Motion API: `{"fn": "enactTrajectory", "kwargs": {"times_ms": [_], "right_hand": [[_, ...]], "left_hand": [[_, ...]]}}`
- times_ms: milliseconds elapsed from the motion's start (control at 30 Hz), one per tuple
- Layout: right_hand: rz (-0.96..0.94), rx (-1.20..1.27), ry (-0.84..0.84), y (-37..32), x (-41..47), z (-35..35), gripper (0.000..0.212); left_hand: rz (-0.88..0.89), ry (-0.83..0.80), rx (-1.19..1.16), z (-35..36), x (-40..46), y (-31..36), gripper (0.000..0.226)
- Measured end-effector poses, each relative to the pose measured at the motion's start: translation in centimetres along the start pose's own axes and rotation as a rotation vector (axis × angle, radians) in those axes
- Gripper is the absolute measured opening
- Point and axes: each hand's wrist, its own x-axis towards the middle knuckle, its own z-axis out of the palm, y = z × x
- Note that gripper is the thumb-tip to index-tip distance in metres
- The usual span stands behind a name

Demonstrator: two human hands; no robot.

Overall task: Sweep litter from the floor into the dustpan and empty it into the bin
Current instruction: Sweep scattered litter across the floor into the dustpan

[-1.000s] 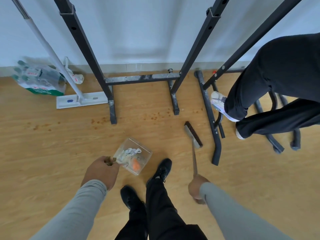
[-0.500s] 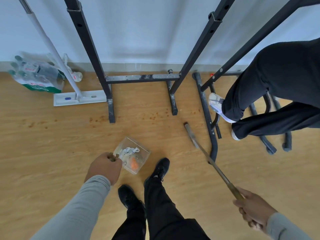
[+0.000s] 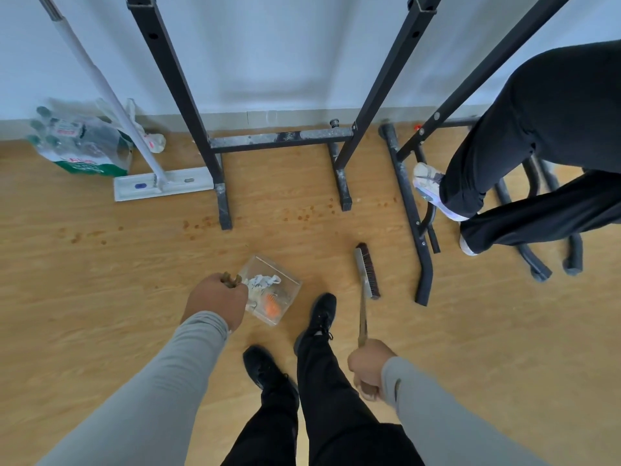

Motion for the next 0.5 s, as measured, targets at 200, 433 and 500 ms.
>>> {"fn": "enactTrajectory", "kwargs": {"times_ms": [200,433,500], "right_hand": [[-0.071,0.04,-0.126,0.6,-3.6,1.8,0.039],[-0.115,0.11,-0.17,-0.2,-7.0,-3.0,0.046],[-0.135,0.143,-0.125,-0.5,-8.1,-6.0,0.049]], "left_hand": [[0.013,-0.034,0.012,0.8,-1.9,-1.8,0.029],[-0.008,-0.042,-0.025,-1.9,-4.6,-6.4,0.037],[-0.012,-0.025,-0.032,-3.2,-4.7,-7.5,0.036]]}}
